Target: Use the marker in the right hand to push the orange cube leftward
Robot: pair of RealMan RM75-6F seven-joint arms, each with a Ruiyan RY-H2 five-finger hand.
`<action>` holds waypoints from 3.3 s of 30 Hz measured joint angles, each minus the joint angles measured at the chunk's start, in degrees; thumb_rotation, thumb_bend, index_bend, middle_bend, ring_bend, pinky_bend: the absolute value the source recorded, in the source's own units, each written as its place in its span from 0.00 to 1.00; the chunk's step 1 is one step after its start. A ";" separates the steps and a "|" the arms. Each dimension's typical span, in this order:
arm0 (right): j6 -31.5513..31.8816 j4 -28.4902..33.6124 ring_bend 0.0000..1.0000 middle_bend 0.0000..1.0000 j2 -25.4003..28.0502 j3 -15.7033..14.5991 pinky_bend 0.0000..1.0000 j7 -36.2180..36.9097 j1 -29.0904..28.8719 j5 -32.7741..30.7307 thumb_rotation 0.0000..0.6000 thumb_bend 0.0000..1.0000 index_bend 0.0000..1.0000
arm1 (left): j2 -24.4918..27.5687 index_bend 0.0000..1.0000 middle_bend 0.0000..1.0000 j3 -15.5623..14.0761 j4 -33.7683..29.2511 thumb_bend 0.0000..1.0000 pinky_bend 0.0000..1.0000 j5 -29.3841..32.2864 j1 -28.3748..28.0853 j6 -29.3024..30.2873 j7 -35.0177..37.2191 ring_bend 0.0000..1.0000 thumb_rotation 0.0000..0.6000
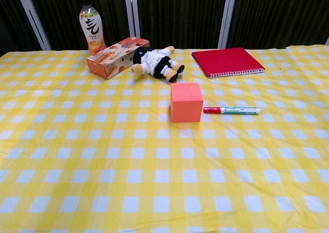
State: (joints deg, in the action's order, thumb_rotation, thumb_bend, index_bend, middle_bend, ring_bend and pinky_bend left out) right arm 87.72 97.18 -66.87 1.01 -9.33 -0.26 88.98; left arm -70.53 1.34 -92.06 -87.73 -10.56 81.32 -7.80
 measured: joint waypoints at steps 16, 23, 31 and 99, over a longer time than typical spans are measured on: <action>-0.47 0.33 0.00 0.00 0.10 -0.19 0.00 -1.02 0.06 -0.34 1.00 0.44 0.00 | -0.05 0.00 0.00 0.13 -0.12 0.00 0.00 0.49 -0.06 -0.28 -0.53 0.00 1.00; -0.14 0.44 0.00 0.00 0.07 -0.15 0.00 -1.21 0.37 -0.68 1.00 0.44 0.00 | -0.12 0.00 0.00 0.08 -0.34 0.00 0.00 0.55 0.10 -0.09 -0.72 0.00 1.00; -0.58 0.51 0.00 0.00 -0.19 0.51 0.00 -0.60 -0.46 -0.36 1.00 0.44 0.00 | 0.31 0.00 0.00 0.06 -0.92 0.00 0.00 0.65 0.24 -0.04 -0.01 0.00 1.00; -30.72 -20.95 0.00 0.10 -32.96 18.23 0.00 -29.84 -48.59 -57.83 1.00 0.34 0.38 | 4.03 0.00 0.00 -0.53 -2.58 0.00 0.00 2.47 -1.52 -5.19 6.13 0.00 1.00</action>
State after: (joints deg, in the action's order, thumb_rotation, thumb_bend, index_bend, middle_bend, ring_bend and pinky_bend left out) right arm 57.00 76.23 -99.84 19.24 -39.16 -48.85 31.15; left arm -66.50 0.81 -94.64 -85.25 -12.08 76.13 -1.67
